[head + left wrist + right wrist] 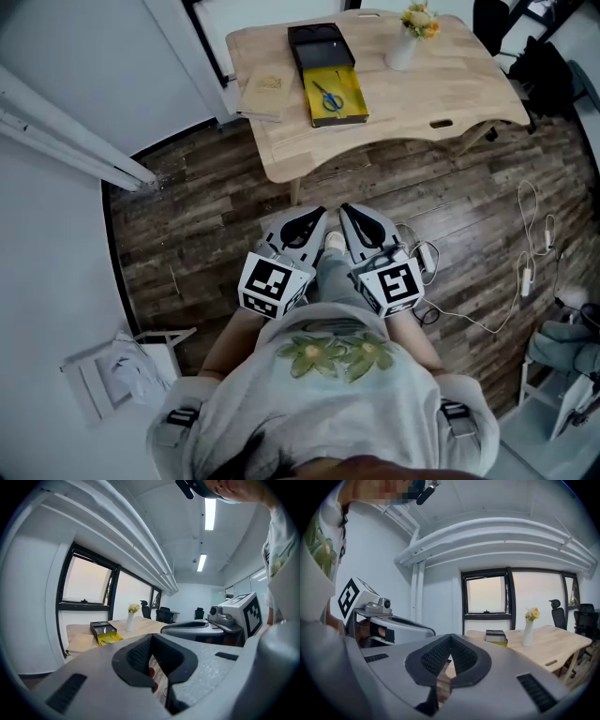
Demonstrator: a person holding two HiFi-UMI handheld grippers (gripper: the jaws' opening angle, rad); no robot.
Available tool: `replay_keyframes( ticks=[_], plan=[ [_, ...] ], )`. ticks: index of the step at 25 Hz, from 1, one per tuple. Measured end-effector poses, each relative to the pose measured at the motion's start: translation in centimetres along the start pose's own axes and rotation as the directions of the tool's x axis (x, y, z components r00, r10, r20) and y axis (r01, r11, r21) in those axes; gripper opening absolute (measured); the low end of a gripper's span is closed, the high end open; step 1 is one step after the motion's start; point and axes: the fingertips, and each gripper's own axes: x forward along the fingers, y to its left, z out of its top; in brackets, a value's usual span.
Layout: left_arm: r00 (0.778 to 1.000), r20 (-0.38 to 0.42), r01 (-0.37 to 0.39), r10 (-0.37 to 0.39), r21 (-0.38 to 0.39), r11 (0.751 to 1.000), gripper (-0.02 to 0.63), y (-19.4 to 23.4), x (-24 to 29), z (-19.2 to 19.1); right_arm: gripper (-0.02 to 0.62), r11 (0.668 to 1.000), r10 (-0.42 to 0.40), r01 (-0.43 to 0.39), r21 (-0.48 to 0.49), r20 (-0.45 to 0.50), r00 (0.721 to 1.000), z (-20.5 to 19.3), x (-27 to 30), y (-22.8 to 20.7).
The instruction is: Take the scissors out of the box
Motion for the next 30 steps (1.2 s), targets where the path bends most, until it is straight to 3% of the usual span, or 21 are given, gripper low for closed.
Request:
replay_keyframes(
  ticks=[5, 13, 24, 30],
  plan=[
    [1.000, -0.013, -0.025, 0.025, 0.007, 1.000, 0.008, 3.4, 4.8, 1.4, 0.006, 1.000, 0.012, -0.013, -0.024, -0.009, 1.000, 0.2, 4.0, -4.9],
    [0.995, -0.041, -0.094, 0.092, -0.042, 0.995, 0.008, 8.4, 11.3, 2.2, 0.006, 0.997, 0.062, -0.065, -0.042, -0.077, 0.995, -0.4, 8.7, -11.1],
    [0.985, -0.068, -0.165, 0.162, -0.047, 0.985, 0.008, 10.7, 18.2, 2.6, 0.008, 0.996, 0.087, -0.088, -0.008, -0.113, 0.990, -1.5, 11.8, -19.2],
    [0.978, -0.100, -0.191, 0.185, -0.057, 0.980, 0.008, 11.3, 19.2, 1.8, 0.008, 0.995, 0.104, -0.102, 0.020, -0.137, 0.985, -2.6, 12.7, -20.5]
  ],
)
